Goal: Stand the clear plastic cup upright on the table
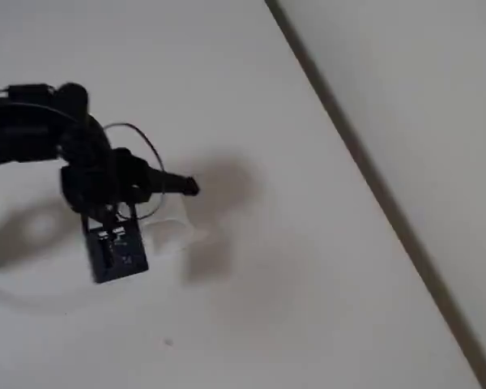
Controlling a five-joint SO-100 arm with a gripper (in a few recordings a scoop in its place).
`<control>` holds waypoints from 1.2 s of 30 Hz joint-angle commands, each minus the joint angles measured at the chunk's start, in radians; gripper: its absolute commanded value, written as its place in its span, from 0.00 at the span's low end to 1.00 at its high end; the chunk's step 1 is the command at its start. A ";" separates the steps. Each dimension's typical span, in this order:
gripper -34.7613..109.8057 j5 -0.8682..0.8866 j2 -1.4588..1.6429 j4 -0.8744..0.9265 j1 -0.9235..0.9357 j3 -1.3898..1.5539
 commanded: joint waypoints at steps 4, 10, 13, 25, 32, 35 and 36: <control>0.49 0.006 -0.152 -0.006 0.034 -0.149; 0.28 -0.015 -0.229 -0.021 0.025 -0.163; 0.25 -0.075 -0.163 -0.020 0.040 -0.167; 0.24 -0.634 0.242 -0.140 0.209 -0.163; 0.24 -0.838 0.437 -0.202 0.244 -0.130; 0.24 -0.930 0.623 -0.377 0.238 0.129; 0.24 -0.974 0.719 -0.492 0.229 0.287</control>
